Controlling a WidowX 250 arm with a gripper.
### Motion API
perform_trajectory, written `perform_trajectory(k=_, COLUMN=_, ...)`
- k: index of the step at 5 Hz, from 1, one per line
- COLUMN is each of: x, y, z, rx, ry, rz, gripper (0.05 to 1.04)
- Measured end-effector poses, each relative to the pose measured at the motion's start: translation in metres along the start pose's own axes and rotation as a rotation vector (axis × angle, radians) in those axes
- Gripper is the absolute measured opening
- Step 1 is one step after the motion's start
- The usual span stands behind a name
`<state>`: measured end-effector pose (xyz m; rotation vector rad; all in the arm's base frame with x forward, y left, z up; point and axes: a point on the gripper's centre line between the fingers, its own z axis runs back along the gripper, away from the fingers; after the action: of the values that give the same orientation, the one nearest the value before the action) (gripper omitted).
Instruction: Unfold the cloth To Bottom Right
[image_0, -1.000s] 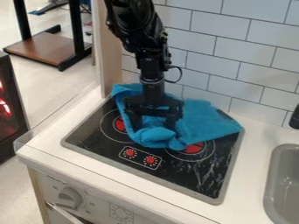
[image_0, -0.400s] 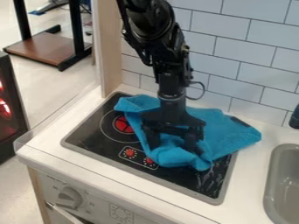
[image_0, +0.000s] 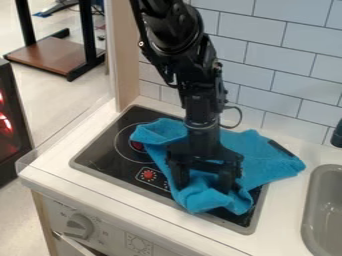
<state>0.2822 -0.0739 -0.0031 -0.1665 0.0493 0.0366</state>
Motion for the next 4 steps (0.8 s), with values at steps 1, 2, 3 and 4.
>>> perform_trajectory(k=1, x=-0.015, y=-0.004, z=-0.002, rx=-0.005, ry=0.024, rz=-0.017, gripper=0.999)
perform_trajectory(k=2, x=-0.018, y=-0.007, z=-0.002, rx=-0.003, ry=0.028, rz=-0.03, gripper=0.999)
perform_trajectory(k=3, x=-0.019, y=-0.008, z=0.002, rx=-0.005, ry=0.025, rz=-0.035, gripper=0.999)
perform_trajectory(k=4, x=-0.02, y=-0.01, z=0.012, rx=-0.012, ry=0.017, rz=-0.039, gripper=0.999)
